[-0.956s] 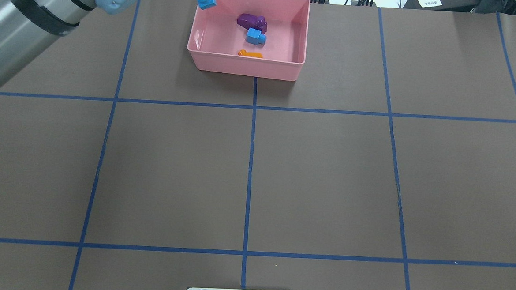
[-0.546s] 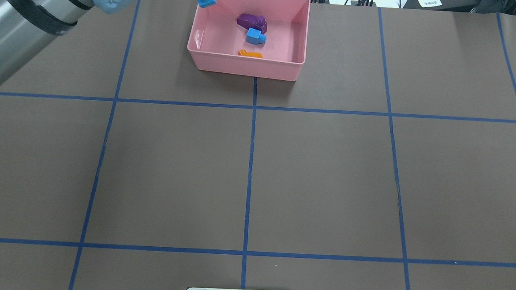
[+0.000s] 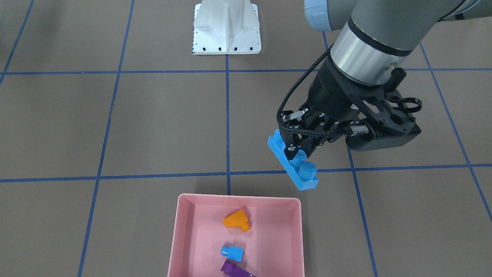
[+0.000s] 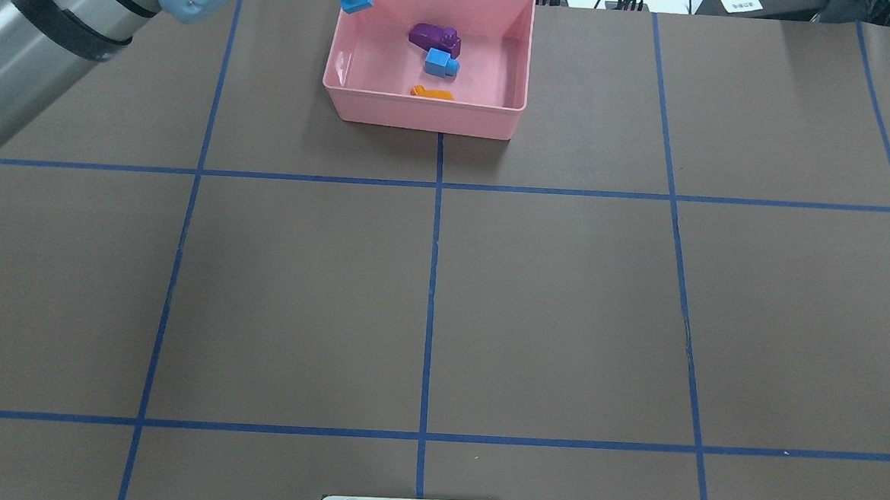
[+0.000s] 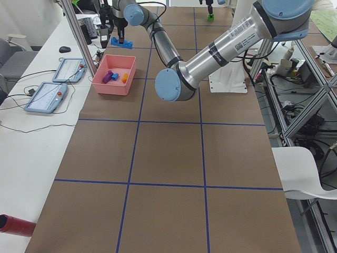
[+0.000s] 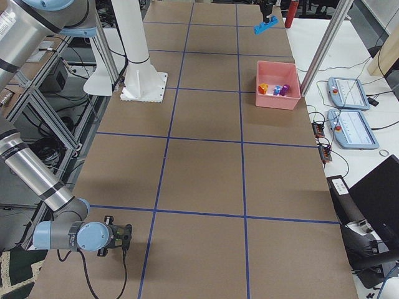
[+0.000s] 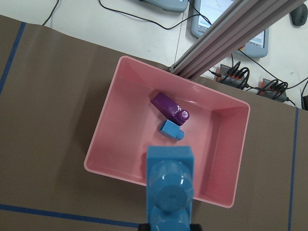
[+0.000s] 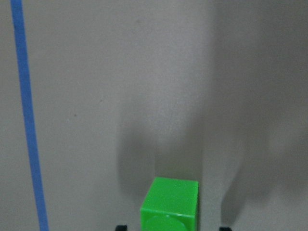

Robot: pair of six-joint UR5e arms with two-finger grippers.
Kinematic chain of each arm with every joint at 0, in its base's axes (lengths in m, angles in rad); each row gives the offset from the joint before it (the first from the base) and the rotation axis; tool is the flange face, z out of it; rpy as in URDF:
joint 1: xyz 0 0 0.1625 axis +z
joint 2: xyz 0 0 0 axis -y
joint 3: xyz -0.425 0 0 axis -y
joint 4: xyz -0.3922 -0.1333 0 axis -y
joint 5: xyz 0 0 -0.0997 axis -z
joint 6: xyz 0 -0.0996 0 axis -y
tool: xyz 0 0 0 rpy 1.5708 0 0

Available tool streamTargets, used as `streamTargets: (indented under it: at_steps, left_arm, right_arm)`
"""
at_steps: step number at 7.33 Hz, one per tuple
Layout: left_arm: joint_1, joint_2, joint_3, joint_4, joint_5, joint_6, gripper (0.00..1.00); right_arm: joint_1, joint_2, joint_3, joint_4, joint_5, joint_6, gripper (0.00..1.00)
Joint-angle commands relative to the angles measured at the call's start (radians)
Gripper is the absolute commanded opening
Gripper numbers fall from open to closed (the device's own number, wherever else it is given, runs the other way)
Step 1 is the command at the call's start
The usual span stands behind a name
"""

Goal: Put all blocks into box

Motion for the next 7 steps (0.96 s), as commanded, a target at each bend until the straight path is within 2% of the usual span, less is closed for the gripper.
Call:
streamTargets:
  at_steps: [1, 2, 3, 5, 7]
  left_arm:
    - [0.007, -0.003, 0.01, 0.0, -0.001, -0.012, 0.0]
    - [0.009, -0.012, 0.041, -0.008, 0.0, -0.024, 0.0]
    - [0.019, -0.044, 0.109, -0.05, 0.041, -0.088, 0.0]
    - [0.142, -0.142, 0.319, -0.272, 0.275, -0.295, 0.0]
    - [0.214, -0.155, 0.422, -0.389, 0.458, -0.322, 0.0]
  right_arm:
    - [0.0, 0.008, 0.002, 0.005, 0.004, 0.007, 0.0]
    - [0.0, 0.008, 0.008, 0.005, 0.005, 0.008, 0.0]
    - [0.0, 0.008, 0.012, 0.007, 0.033, 0.01, 0.0]
    - [0.003, -0.006, 0.046, 0.007, 0.079, 0.011, 0.0]
    - [0.005, -0.011, 0.066, 0.007, 0.085, 0.013, 0.0]
